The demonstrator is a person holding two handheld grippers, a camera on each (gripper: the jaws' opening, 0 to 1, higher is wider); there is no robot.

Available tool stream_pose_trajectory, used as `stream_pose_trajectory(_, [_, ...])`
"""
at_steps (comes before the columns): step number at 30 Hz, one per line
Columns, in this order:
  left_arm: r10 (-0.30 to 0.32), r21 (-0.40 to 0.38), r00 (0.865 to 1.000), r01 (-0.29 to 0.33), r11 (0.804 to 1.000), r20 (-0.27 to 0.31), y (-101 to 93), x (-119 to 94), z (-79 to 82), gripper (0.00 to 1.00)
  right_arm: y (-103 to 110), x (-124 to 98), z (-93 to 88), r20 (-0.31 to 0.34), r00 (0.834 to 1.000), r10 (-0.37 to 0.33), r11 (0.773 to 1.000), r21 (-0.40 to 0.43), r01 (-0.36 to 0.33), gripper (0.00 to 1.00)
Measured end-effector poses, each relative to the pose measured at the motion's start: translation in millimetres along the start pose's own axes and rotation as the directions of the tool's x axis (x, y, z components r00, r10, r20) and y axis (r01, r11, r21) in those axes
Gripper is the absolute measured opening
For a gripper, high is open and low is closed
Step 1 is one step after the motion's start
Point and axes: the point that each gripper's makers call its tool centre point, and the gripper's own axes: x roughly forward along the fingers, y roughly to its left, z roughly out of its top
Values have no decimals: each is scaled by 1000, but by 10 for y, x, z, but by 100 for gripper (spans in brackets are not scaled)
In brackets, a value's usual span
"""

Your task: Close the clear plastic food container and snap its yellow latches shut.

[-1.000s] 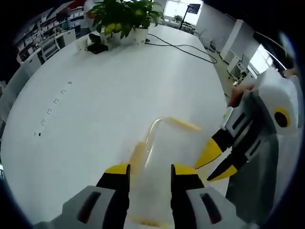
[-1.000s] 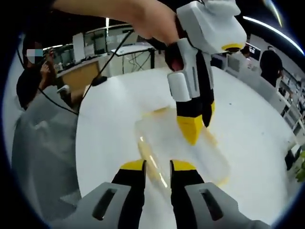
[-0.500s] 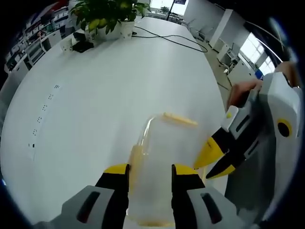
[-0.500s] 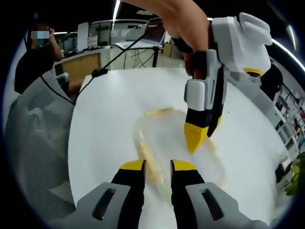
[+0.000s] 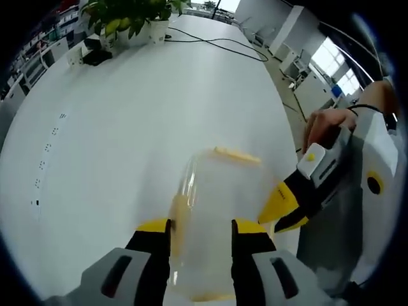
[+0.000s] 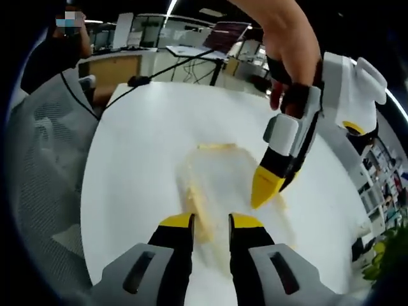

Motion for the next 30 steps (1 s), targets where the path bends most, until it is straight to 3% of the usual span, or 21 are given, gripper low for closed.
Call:
stream_pose_trajectory(12, [-62,-50,997,59,997,-54,11,60,-21,34,3,16,-15,-8,999,-36,999,-36,35,19])
stream_pose_trajectory(20, [-90,-73,994,86,994,-63,26,82,-23,35,12,50,-28,-17,997,-72,991,-115,70,22])
stream_pose_trajectory(30, [-124,-97,991,119,988,-56,40,84,-38,35,-6,45,-27,-16,995,-94,988,-126,92,22])
